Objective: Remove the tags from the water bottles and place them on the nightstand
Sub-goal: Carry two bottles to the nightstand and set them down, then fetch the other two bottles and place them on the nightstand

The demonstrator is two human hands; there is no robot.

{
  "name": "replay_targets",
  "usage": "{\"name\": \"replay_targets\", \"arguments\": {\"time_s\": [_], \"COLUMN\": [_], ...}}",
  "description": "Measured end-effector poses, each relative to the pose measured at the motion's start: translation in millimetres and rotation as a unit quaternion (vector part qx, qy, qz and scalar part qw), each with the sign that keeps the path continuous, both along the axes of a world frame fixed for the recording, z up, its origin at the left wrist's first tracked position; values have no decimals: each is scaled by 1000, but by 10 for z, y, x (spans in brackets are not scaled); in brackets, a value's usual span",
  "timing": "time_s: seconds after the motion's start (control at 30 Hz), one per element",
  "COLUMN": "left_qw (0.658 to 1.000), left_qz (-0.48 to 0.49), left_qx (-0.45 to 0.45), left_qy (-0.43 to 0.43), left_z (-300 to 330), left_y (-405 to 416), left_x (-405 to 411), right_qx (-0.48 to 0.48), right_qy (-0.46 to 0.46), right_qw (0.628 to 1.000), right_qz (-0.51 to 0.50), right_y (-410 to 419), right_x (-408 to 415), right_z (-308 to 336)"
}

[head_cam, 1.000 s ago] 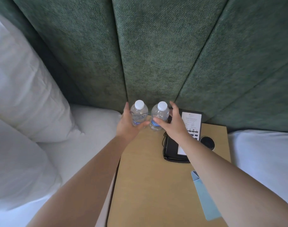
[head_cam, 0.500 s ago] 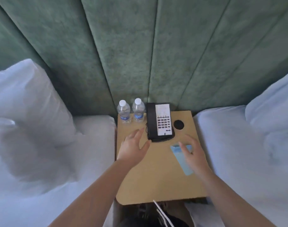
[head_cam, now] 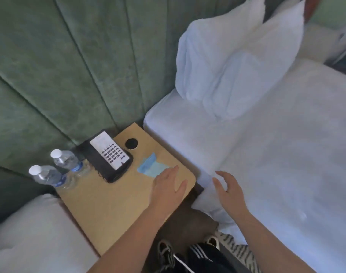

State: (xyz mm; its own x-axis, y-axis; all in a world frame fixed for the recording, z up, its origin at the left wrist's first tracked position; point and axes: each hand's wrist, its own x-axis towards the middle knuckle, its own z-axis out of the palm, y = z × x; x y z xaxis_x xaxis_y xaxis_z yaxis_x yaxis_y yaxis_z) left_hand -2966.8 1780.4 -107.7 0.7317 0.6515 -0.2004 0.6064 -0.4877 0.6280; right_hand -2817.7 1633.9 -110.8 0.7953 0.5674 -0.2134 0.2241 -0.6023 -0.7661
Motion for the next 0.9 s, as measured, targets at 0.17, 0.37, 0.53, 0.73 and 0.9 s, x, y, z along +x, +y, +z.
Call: {"name": "replay_targets", "arguments": {"time_s": [0.17, 0.37, 0.53, 0.73, 0.9], "left_qw": [994, 959, 917, 840, 760], "left_qz": [-113, -282, -398, -543, -649], "left_qx": [-7, 1, 15, 20, 37], "left_qy": [9, 23, -7, -12, -15], "left_z": [-40, -18, 152, 255, 318], "left_y": [-538, -1678, -2992, -4718, -6005], "left_x": [641, 1561, 2187, 2563, 2685], "right_qx": [-17, -15, -29, -18, -7], "right_qy": [1, 18, 19, 11, 4], "right_qw": [991, 962, 918, 846, 758], "right_qz": [-130, -273, -395, -533, -652], "right_y": [-846, -2209, -3619, -5311, -6413], "right_x": [234, 466, 534, 387, 18], "right_z": [17, 109, 164, 257, 300]}}
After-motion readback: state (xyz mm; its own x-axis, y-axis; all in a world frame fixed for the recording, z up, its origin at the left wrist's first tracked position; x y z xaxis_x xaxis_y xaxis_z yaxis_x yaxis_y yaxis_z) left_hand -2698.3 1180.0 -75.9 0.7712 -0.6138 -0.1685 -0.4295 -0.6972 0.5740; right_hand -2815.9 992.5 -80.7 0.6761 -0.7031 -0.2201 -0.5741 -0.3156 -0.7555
